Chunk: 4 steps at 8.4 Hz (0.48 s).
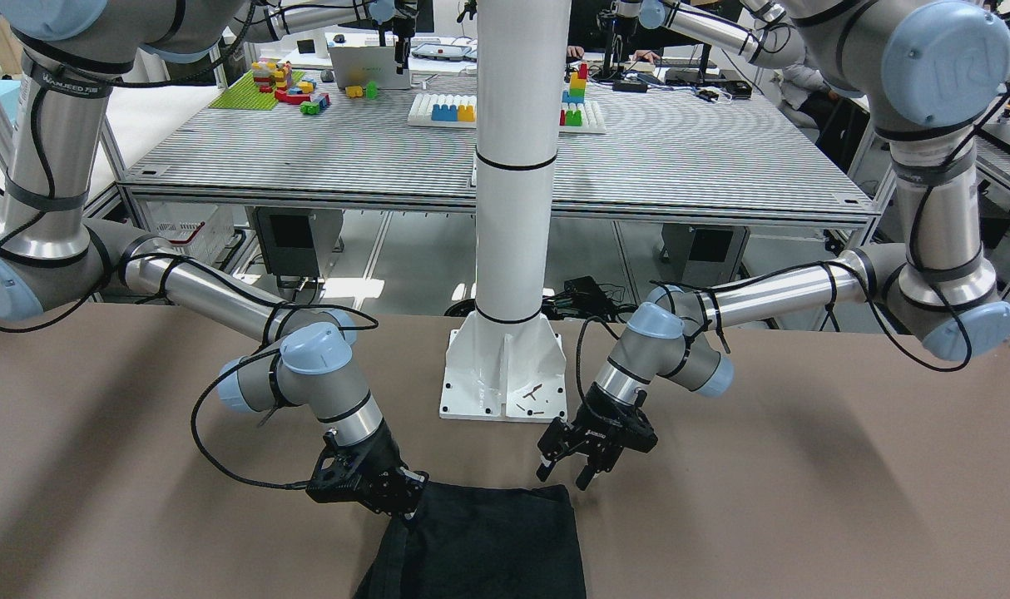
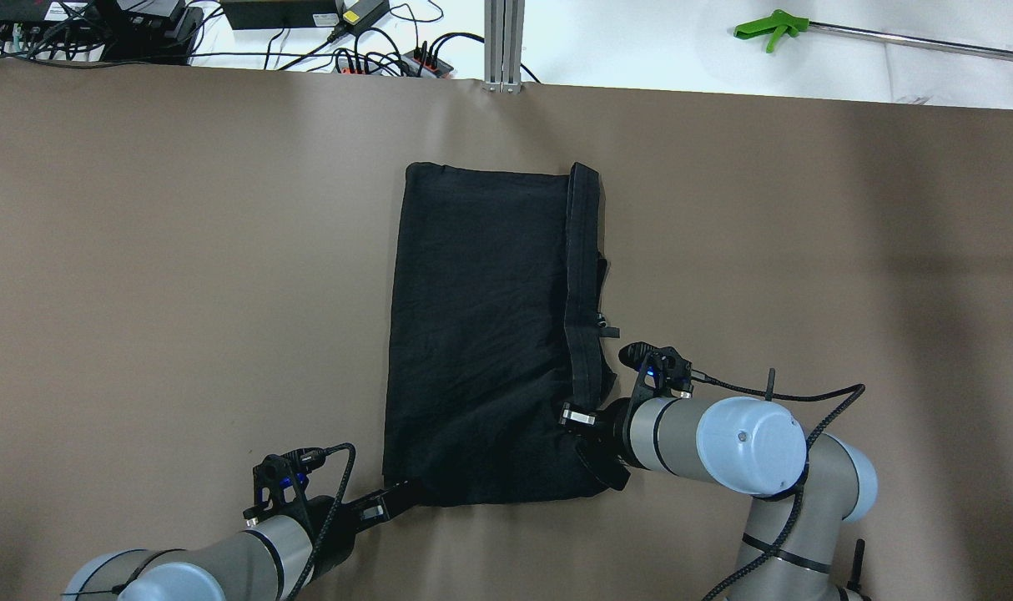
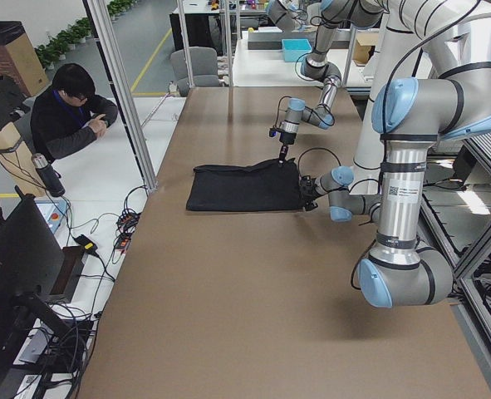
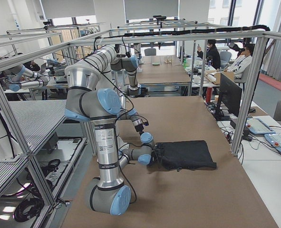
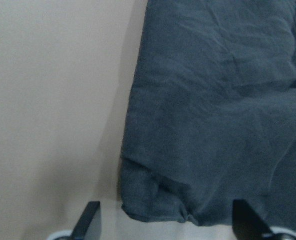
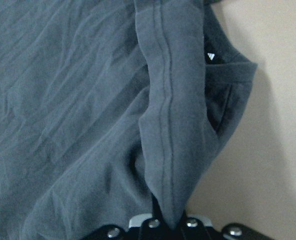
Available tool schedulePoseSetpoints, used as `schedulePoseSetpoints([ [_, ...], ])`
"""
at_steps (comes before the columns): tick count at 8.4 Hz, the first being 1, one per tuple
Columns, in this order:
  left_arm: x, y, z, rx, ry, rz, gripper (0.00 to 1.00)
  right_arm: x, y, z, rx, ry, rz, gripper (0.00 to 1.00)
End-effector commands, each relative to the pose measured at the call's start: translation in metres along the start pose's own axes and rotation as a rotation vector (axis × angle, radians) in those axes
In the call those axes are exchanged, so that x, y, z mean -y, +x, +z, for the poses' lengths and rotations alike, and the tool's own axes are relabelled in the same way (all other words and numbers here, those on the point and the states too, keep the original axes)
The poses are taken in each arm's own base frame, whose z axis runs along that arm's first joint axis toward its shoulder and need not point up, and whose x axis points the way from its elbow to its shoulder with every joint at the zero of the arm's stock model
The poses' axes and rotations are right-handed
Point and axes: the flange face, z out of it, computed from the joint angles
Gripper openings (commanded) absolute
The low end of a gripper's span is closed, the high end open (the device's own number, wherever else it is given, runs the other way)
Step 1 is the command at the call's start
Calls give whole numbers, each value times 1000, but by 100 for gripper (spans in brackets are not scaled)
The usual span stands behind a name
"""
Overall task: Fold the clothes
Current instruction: 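Move the left gripper to the bundle's near corner and grasp it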
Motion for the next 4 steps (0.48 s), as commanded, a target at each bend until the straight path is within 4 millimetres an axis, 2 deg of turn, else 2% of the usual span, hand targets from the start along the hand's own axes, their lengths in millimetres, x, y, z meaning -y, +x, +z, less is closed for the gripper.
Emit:
schedulePoseSetpoints([
  [1,-5,2,2,-1,-10,-1,89,1,3,0,-6,2,1,0],
  [4,-10,7,8,-3,-10,0,85,3,2,-2,-1,6,2,0],
])
